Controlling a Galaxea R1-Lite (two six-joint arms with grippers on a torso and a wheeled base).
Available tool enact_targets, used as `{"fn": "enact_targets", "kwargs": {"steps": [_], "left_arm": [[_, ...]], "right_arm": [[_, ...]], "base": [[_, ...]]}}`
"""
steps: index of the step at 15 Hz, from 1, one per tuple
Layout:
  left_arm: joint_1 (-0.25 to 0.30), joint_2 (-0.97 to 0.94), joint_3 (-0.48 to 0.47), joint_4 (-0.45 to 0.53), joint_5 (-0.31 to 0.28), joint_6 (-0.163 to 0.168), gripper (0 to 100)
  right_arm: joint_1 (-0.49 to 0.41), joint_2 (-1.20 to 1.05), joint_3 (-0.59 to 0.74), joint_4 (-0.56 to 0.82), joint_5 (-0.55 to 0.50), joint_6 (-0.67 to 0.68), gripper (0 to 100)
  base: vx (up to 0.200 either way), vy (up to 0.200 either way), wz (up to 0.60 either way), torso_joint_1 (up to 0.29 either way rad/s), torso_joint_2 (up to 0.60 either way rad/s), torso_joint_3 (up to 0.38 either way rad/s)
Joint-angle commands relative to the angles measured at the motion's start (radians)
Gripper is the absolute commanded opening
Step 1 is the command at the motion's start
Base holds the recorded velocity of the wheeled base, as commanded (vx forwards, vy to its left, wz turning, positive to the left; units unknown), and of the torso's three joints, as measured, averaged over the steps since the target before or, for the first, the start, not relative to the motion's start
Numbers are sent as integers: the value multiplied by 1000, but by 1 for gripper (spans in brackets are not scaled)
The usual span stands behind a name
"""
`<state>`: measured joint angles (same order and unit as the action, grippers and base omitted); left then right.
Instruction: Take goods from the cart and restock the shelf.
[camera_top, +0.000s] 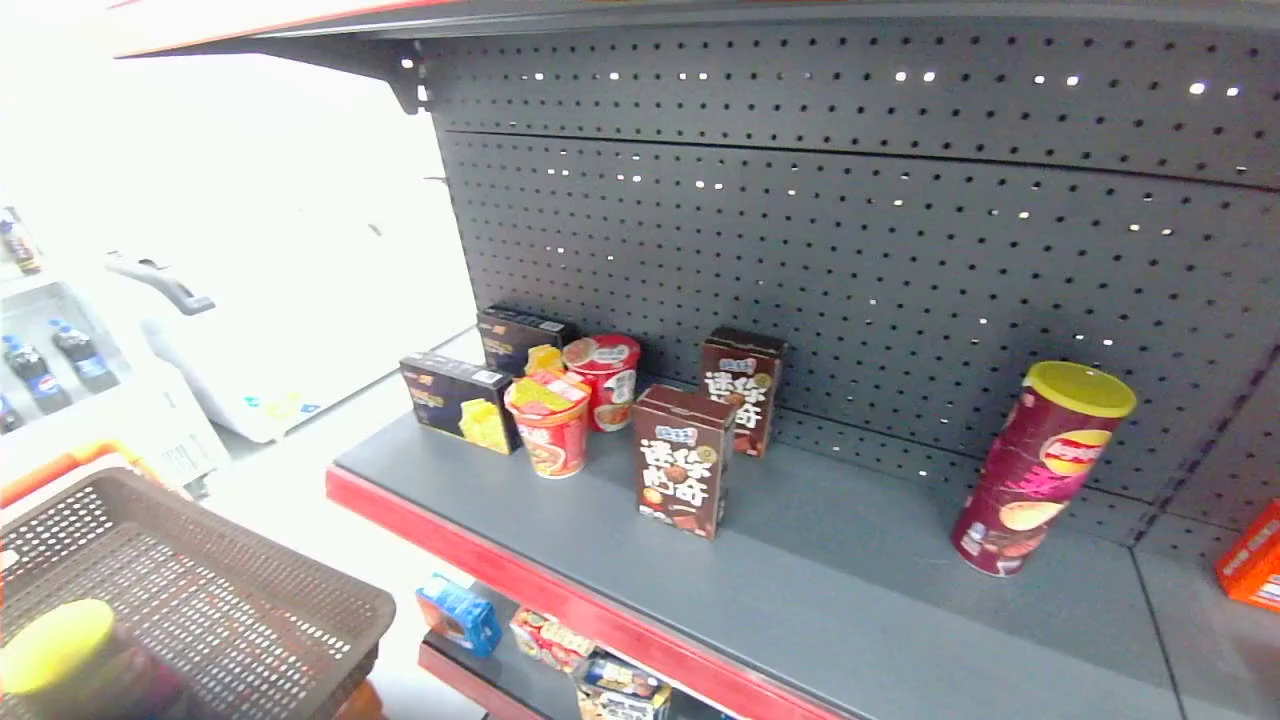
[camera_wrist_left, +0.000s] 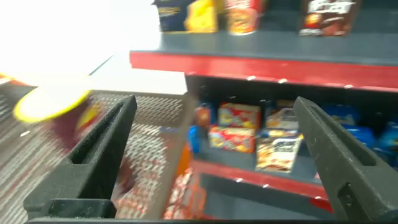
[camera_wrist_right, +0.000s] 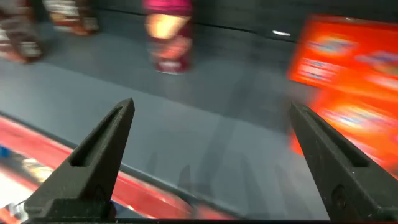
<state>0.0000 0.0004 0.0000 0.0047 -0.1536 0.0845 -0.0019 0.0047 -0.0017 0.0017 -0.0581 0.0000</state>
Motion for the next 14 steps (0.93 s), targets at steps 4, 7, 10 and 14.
{"fn": "enact_targets", "kwargs": {"steps": [4,7,10,14], "left_arm": [[0,0,0,0,-1,0,100],[0,0,0,0,-1,1,100],[8,127,-316,6,29,23,100],[21,527,-681,248,71,61,100]], "right_arm": [[0,0,0,0,0,2,100],[-1,0,0,0,0,2,100],[0,0,0,0,0,2,100],[0,0,0,0,0,2,100]], "base": [[0,0,600,2,2,-1],[0,0,600,2,1,4],[0,0,200,-1,-1,-1],[0,0,0,0,0,0]]}}
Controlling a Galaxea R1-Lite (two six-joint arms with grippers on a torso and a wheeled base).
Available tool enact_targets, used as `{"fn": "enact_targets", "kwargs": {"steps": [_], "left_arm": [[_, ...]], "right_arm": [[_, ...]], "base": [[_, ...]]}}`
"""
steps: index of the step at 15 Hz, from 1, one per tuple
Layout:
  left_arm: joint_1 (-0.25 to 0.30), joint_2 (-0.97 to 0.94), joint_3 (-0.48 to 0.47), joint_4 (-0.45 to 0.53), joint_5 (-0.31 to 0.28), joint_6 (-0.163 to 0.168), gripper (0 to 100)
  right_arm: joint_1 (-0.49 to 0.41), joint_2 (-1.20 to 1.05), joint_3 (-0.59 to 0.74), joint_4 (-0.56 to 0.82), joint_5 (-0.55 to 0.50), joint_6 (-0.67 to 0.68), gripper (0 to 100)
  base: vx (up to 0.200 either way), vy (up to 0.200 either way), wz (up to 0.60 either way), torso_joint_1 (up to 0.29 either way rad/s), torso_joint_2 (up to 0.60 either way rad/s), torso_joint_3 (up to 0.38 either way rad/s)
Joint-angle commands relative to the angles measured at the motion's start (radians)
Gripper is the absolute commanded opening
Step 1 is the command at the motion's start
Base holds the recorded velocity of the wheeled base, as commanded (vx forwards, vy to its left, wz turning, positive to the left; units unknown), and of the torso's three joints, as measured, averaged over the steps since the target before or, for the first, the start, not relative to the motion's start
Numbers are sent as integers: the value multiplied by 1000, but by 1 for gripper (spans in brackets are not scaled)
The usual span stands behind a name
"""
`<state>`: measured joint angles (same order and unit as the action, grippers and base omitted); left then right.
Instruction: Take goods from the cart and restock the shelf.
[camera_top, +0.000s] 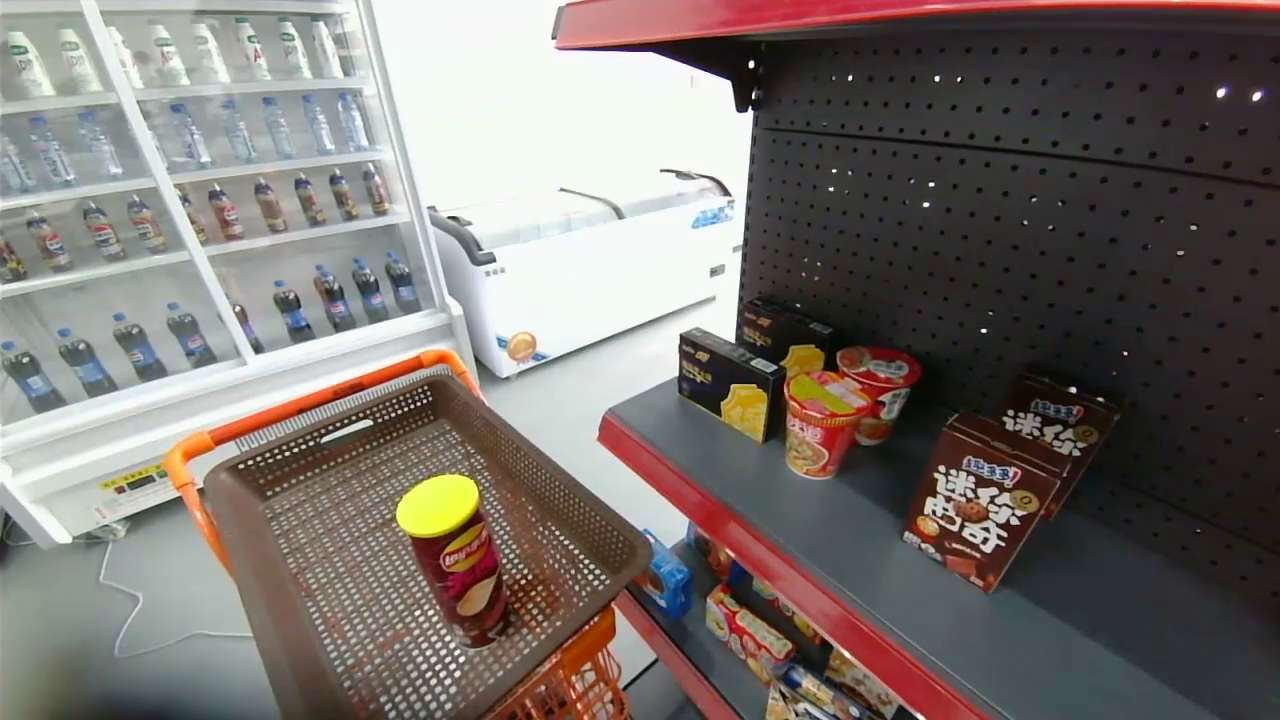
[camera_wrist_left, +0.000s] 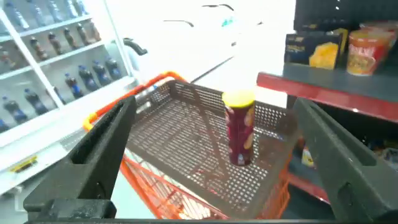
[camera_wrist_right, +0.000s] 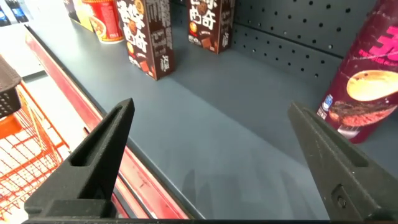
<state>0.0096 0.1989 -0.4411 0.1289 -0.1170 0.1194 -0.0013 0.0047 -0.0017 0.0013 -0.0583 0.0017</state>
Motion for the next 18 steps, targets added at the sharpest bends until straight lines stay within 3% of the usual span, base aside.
{"fn": "enact_targets", "kwargs": {"steps": [1,2,3,4,5,7,9,10,11,13,16,18], "left_arm": [[12,369,-249,127,62,26,100],[1,445,-257,121,57,17,100],[-2,507,-265,98,36,-12,100],[-7,596,-266,60,-33,-61,100],[-3,659,-255,8,-105,-73,100],[-5,772,-212,-37,-179,-69,100],[-10,873,-116,-184,-179,-76,100],[-10,878,-111,-195,-179,-78,100],[3,970,5,-410,-182,-92,100],[-2,1039,85,-506,-179,-79,100],[-72,1199,305,-856,-184,-79,100],[-86,1272,329,-953,-182,-78,100]], "right_arm": [[0,0,0,0,0,0,100],[0,0,0,0,0,0,100],[0,0,0,0,0,0,100],[0,0,0,0,0,0,100],[0,0,0,0,0,0,100],[0,0,0,0,0,0,100],[0,0,0,0,0,0,100],[0,0,0,0,0,0,100],[0,0,0,0,0,0,100],[0,0,0,0,0,0,100],[0,0,0,0,0,0,100],[0,0,0,0,0,0,100]], "base": [[0,0,0,0,0,0],[0,0,0,0,0,0],[0,0,0,0,0,0],[0,0,0,0,0,0],[0,0,0,0,0,0],[0,0,0,0,0,0],[0,0,0,0,0,0],[0,0,0,0,0,0],[0,0,0,0,0,0],[0,0,0,0,0,0],[0,0,0,0,0,0],[0,0,0,0,0,0]]}}
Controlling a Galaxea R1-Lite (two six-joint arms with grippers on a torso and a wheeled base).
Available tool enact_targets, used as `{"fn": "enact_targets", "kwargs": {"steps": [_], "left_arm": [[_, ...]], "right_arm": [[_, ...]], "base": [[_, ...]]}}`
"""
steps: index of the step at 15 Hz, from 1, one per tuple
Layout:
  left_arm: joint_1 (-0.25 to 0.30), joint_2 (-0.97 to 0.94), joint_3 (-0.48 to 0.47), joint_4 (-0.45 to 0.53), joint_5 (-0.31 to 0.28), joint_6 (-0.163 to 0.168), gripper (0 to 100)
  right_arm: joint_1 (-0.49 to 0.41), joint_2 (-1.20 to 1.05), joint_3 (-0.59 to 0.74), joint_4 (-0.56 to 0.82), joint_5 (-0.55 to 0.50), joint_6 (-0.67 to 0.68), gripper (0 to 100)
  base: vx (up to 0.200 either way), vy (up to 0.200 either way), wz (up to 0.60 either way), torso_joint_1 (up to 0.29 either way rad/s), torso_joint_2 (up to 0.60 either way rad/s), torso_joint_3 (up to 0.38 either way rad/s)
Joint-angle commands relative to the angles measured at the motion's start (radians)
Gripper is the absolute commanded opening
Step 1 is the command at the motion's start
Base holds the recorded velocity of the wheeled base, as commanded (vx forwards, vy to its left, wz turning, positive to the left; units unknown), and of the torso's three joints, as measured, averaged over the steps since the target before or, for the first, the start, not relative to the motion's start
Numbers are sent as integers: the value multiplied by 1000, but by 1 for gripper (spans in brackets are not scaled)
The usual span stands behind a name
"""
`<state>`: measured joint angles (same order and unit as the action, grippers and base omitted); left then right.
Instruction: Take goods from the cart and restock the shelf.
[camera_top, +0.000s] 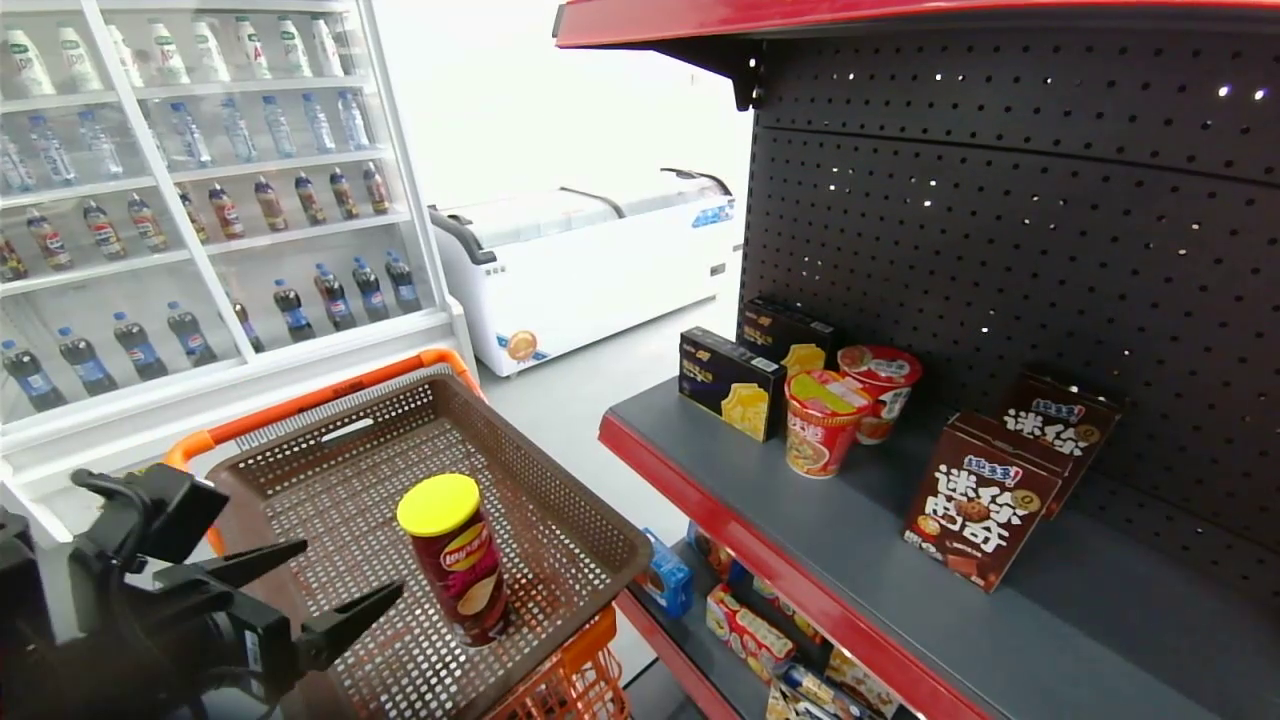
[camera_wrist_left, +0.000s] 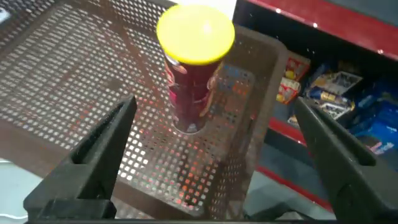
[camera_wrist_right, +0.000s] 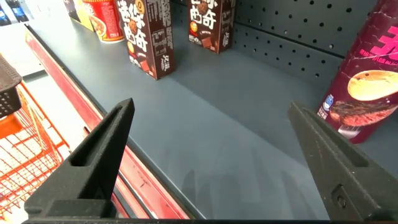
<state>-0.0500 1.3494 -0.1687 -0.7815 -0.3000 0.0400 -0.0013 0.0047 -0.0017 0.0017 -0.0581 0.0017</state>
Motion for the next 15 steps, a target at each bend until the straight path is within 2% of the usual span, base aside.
{"fn": "enact_targets", "kwargs": {"steps": [1,5,7,8,13,15], "left_arm": [[-25,200,49,-125,1,1,100],[-27,422,41,-348,-2,6,100],[-27,501,-3,-351,-1,57,100],[-25,522,-14,-357,1,70,100],[-27,652,-147,-361,-2,75,100],[-53,702,-213,-351,-2,74,100]], "right_arm": [[0,0,0,0,0,0,100],[0,0,0,0,0,0,100],[0,0,0,0,0,0,100],[0,0,0,0,0,0,100],[0,0,0,0,0,0,100],[0,0,0,0,0,0,100]], "base": [[0,0,0,0,0,0],[0,0,0,0,0,0],[0,0,0,0,0,0],[0,0,0,0,0,0],[0,0,0,0,0,0],[0,0,0,0,0,0]]}}
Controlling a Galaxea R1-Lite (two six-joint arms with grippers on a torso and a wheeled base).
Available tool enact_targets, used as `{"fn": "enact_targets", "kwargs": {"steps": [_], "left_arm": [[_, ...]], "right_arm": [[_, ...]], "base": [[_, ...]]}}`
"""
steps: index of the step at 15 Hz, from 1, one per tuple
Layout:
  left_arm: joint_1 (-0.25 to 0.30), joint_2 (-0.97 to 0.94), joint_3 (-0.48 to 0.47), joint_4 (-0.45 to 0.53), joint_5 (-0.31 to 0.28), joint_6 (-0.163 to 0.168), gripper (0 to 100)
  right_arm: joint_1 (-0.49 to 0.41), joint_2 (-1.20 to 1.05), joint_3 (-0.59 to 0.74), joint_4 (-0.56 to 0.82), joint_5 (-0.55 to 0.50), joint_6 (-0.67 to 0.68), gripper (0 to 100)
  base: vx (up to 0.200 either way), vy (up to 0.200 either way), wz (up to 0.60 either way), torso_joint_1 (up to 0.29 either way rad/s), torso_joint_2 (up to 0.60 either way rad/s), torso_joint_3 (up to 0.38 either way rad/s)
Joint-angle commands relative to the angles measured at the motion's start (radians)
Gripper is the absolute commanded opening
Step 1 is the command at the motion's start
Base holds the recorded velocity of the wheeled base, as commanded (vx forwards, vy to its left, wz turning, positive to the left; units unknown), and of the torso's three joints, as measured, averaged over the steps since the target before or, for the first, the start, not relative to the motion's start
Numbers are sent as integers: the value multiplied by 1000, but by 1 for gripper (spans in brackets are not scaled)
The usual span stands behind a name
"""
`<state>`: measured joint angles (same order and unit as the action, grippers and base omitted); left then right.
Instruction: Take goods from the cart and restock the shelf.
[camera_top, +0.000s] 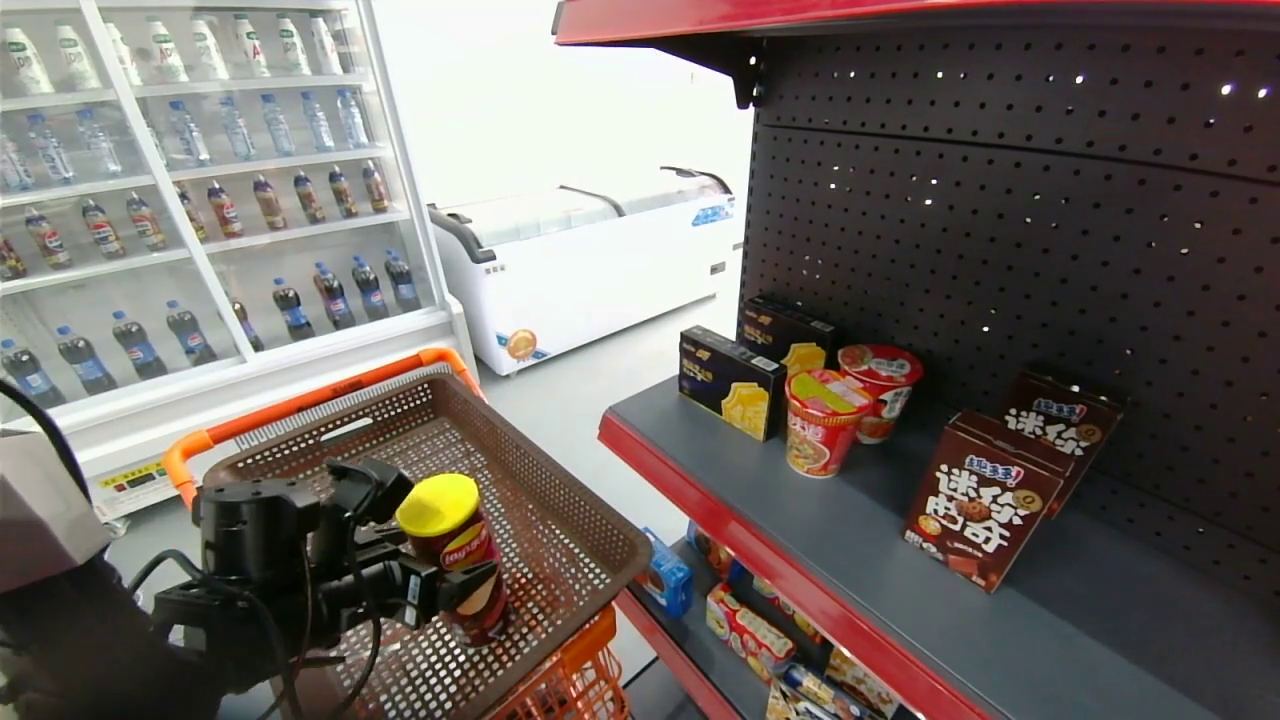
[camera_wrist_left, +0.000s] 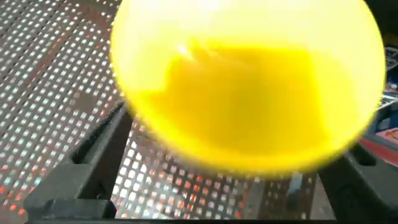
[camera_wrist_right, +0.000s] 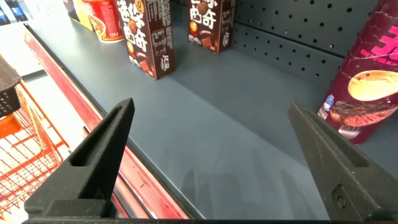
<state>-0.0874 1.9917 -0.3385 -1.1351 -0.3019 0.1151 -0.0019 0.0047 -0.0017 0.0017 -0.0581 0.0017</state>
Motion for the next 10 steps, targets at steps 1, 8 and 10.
{"fn": "enact_targets", "kwargs": {"steps": [1,8,10], "left_arm": [[-21,72,-56,5,0,-2,100],[-87,162,-128,6,3,-14,100],[-92,170,-132,6,0,-15,100]], "right_arm": [[0,0,0,0,0,0,100],[0,0,0,0,0,0,100],[0,0,0,0,0,0,100]], "base": [[0,0,0,0,0,0],[0,0,0,0,0,0],[0,0,0,0,0,0]]}}
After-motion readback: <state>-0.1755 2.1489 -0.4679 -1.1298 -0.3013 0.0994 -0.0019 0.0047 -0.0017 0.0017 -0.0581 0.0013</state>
